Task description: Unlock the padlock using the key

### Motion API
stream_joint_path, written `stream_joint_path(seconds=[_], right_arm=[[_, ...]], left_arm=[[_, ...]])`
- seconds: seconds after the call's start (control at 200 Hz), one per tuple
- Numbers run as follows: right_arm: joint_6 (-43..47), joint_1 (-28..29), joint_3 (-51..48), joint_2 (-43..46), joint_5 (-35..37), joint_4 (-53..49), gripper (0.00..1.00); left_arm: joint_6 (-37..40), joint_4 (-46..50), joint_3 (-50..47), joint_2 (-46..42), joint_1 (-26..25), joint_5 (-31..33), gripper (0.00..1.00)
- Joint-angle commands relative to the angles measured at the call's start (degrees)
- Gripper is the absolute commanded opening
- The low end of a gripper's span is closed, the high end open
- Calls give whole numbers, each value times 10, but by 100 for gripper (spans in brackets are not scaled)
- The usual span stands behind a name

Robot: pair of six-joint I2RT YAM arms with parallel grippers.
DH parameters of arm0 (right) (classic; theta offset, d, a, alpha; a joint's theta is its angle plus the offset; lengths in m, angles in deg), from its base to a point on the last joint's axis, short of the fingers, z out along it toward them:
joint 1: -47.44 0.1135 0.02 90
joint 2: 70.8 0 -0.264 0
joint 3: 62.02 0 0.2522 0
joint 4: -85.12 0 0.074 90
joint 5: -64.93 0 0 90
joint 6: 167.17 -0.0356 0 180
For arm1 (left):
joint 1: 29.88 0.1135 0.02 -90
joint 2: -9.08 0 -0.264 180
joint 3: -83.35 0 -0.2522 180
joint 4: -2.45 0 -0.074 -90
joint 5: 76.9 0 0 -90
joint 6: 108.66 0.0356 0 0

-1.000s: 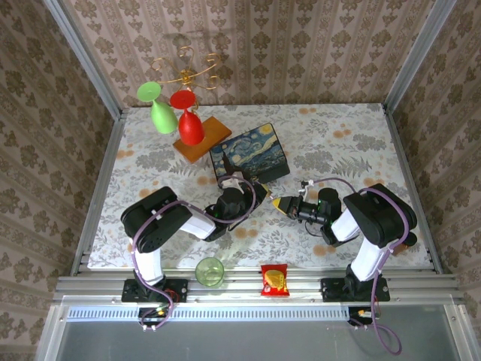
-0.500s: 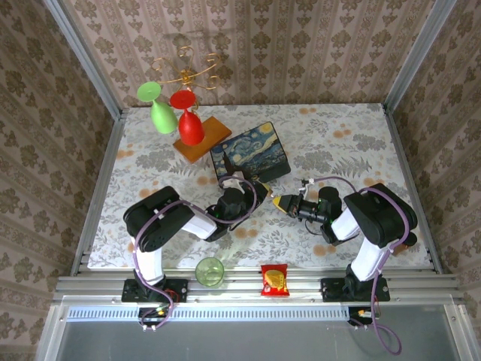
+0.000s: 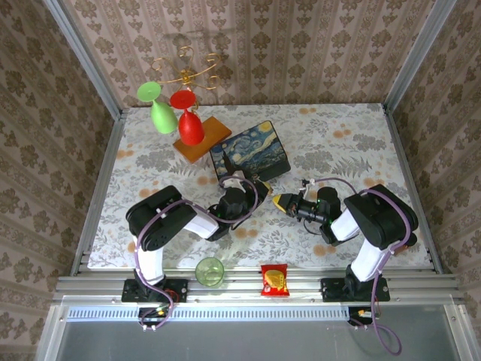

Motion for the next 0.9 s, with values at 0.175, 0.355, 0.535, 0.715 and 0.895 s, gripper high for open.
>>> stream_joint_path(seconds=[0.175,0.355,0.535,0.715,0.895], right_arm=[[28,-10,13,13,-9,7,0],[29,-17,21,3,-24,2,0],[60,-16,26,33,-28,-58,0],[131,-8,56,91,-18,-233,0],[152,-6,70,101,-14,-298,0]], left_arm=[[-24,-45,19,7,-18,-39,0],[-7,-15,19,-7,-23,-40,0],[-9,-17,20,-1,-23,-41,0],[-9,-15,32,2,-25,-51,0],[-9,-11,35,-10,-26,-49,0]])
